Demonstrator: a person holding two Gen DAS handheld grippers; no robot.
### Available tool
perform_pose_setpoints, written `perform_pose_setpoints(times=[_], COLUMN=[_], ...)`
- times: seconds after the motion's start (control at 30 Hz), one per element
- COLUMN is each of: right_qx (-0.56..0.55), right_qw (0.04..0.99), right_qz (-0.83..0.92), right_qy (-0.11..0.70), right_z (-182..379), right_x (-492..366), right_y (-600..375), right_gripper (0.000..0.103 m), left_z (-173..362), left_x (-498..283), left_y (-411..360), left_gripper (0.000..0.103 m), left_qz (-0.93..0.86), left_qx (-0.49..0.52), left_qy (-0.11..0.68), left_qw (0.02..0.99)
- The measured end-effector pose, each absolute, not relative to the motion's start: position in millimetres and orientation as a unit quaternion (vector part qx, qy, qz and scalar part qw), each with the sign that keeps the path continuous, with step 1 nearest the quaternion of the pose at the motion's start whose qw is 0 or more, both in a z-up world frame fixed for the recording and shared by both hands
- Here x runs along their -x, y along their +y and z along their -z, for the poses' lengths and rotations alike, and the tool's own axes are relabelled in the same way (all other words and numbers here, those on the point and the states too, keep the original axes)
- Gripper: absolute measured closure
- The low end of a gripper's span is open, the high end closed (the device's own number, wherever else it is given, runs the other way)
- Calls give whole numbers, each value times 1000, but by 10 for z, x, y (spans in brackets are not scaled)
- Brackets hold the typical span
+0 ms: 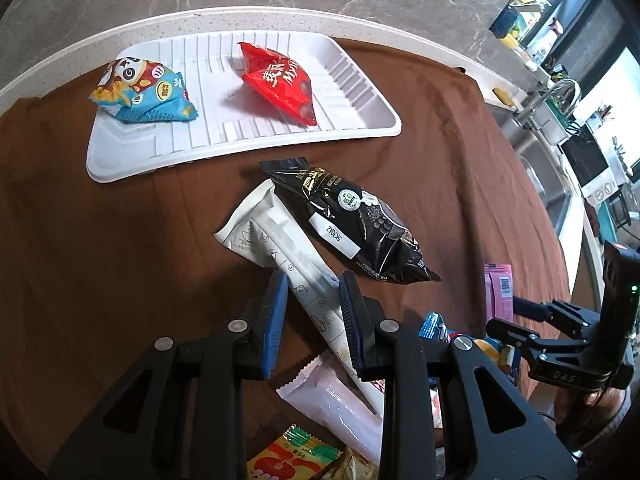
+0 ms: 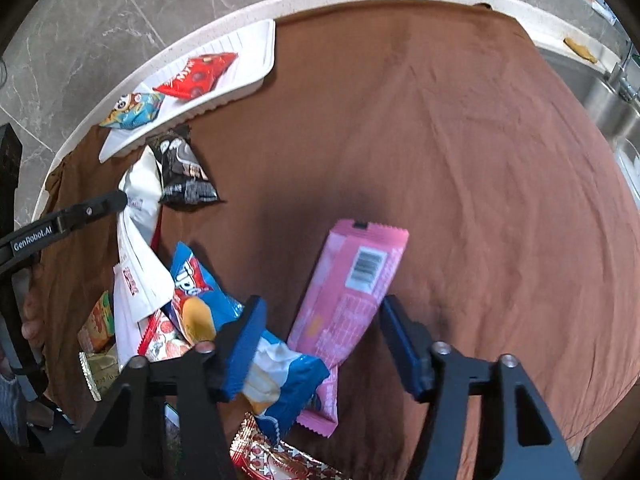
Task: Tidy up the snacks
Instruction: 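Grasp the white wrapper with the left tool while the right tool grasps the pink bar, then carry the white wrapper and pink bar to the tray and release both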
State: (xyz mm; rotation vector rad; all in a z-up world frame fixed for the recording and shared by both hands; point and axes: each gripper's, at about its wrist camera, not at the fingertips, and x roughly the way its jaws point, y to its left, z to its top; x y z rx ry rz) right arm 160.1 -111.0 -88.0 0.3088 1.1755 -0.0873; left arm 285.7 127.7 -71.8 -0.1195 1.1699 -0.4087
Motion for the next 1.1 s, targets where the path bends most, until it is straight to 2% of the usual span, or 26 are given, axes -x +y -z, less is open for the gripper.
perform_pose_setpoints(times=[0.17,0.37,0.57,0.67,1.1], right_qx=[-150,-156,-171,-180,-274], right_qw=[812,816,820,823,825], right_qz=[46,35,21,17,-3], right_qy=[562,556,546,538,494], right_z=[925,924,897,848,585], right_x=[-1550,-1526,-1515,-1508,-1495], right_y=[-1123,-1154,-1181,-1206,-1477], right_gripper=[67,79,87,88,90], left_z=[744,802,928,939,853], left_x=[-2882,-2904,-2972,-2979,-2928], left_y=[1290,1292,1369,1392,1462], left_gripper=[78,78,78,82,88], left_qz=[192,193,207,213,245], left_qx=[67,76,129,142,164], left_qy=[548,545,554,555,547], left_qw=[811,812,796,792,783])
